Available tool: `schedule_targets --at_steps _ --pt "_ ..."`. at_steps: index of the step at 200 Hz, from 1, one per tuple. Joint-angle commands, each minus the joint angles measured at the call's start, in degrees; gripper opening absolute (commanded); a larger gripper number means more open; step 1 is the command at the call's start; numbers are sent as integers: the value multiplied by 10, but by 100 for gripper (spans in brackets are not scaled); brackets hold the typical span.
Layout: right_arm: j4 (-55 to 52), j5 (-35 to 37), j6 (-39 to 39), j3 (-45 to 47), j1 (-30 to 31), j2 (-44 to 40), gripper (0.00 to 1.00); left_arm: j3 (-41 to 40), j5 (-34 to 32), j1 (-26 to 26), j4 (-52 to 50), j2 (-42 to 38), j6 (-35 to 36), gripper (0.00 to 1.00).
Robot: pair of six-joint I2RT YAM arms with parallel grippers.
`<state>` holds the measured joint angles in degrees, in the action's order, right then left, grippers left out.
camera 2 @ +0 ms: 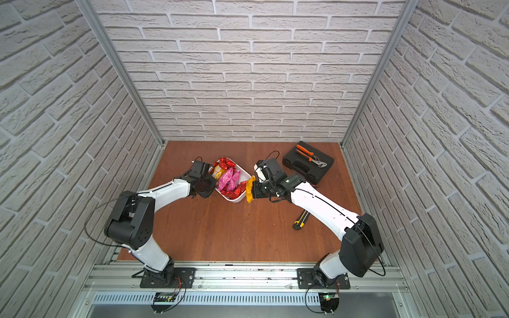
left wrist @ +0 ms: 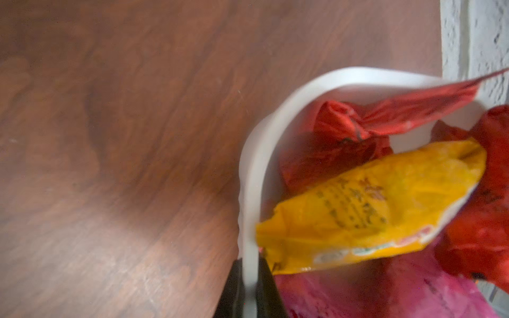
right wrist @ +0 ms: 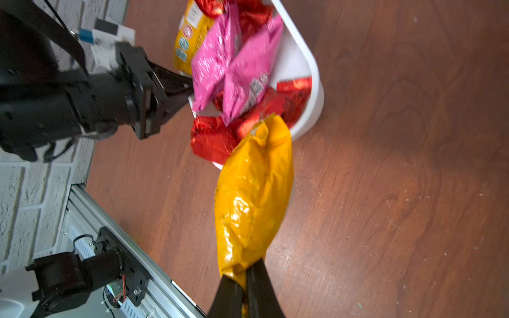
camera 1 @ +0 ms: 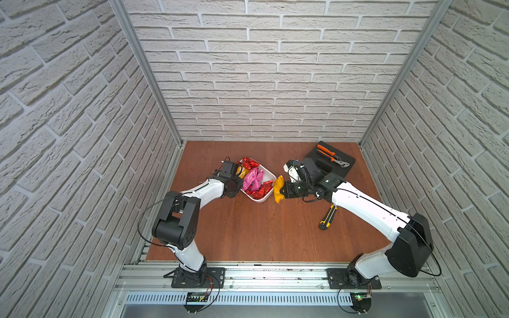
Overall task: Take the tea bags out of the storage box
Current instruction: Place the tea bag at the center of the board.
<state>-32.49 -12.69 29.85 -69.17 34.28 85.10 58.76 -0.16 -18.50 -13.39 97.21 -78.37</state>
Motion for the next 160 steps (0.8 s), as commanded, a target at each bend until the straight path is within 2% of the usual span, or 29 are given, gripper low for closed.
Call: schedule_targets --at_steps 1,22,47,60,74,90,127,140,160 --pt "51 -28 -16 30 1 14 3 32 -27 7 -31 22 -40 4" --pt "95 -38 5 74 -2 33 3 57 -25 8 -47 41 -45 10" --pt "173 -85 47 116 -15 73 3 60 -31 6 -47 38 -47 16" --pt "221 -109 74 137 -21 91 3 56 -36 5 -47 31 -47 25" --pt "237 -100 87 150 -25 102 6 48 -41 4 -44 20 -47 36" --pt "212 -55 86 159 -30 99 15 37 -46 1 -42 1 -47 45" --pt "111 45 47 157 -33 51 56 0 -79 -6 -52 -69 -43 56" --pt "86 56 16 147 -32 33 63 -16 -90 -8 -53 -101 -39 58" --pt "68 30 -95 114 -23 27 64 -45 -102 -8 -45 -147 -31 60"
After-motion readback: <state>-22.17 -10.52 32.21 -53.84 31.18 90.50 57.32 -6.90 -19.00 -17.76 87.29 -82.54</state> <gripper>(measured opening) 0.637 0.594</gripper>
